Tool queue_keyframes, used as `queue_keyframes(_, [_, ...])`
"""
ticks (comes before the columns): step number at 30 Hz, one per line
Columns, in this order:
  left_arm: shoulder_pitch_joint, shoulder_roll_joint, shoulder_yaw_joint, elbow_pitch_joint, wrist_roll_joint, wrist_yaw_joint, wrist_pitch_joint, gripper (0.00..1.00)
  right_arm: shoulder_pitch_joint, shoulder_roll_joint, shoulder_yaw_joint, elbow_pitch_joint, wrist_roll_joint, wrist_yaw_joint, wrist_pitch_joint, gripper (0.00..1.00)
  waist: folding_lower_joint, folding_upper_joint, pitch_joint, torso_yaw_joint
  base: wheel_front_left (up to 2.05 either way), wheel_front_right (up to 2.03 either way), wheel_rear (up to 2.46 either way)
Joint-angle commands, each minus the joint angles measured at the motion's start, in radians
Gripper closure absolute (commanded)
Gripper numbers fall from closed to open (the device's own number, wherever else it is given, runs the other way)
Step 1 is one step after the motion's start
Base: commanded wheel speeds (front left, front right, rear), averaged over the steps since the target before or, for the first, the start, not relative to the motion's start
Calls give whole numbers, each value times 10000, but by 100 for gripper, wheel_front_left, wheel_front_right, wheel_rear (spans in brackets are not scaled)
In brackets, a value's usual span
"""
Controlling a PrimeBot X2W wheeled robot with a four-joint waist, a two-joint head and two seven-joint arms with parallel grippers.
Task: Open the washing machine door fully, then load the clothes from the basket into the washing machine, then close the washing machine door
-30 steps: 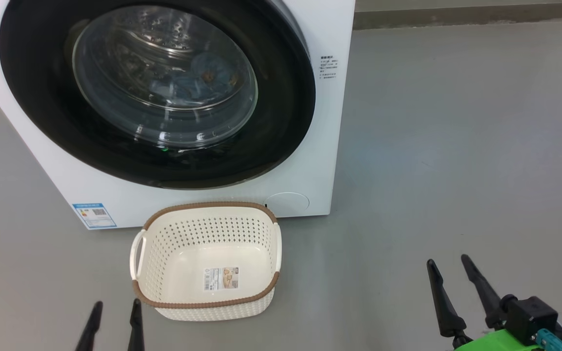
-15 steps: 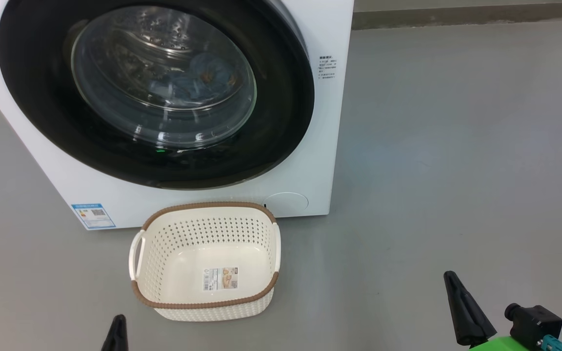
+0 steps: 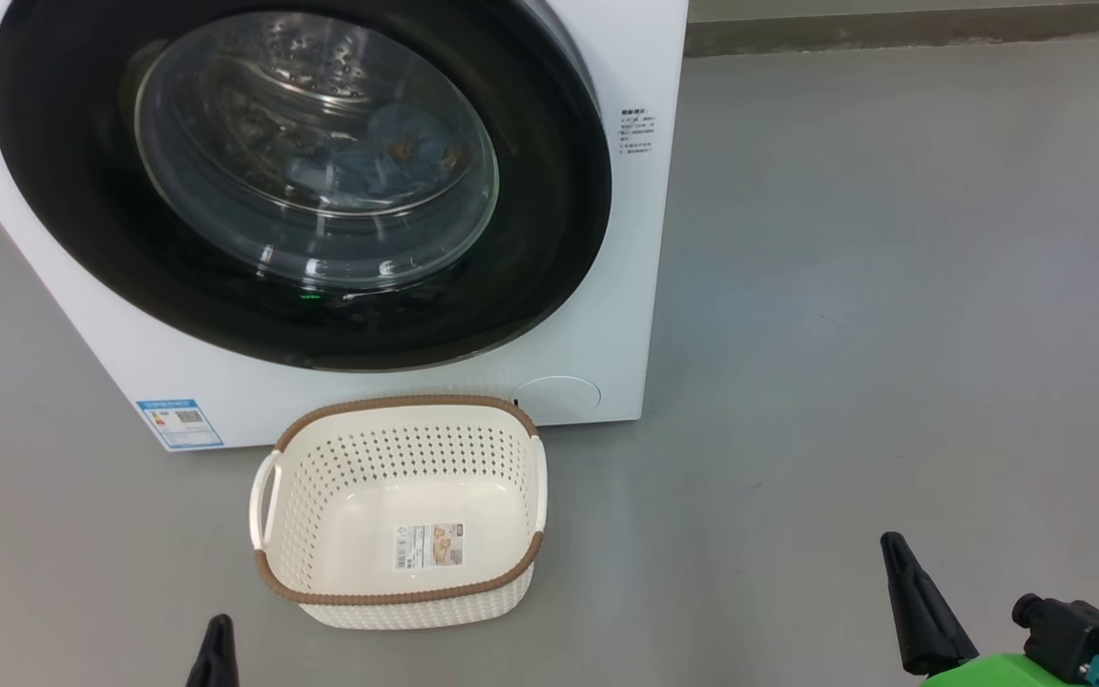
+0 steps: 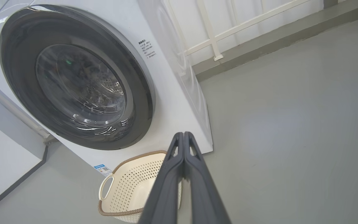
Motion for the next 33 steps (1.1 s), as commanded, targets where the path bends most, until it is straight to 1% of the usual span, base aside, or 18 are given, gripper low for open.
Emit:
queue_keyframes(1, [-433,139,165,-177,-316,-105,58,100,-399,-105,-18,-213,338,-6,71,100,-1,0,1,-4,0,0,0])
queue_keyframes(33, [-1057,207,514,173,-3874,-247,940,100,-727,-171,-202,-22,3903,-12,927,100,-2,0,18,-92,0,0,0])
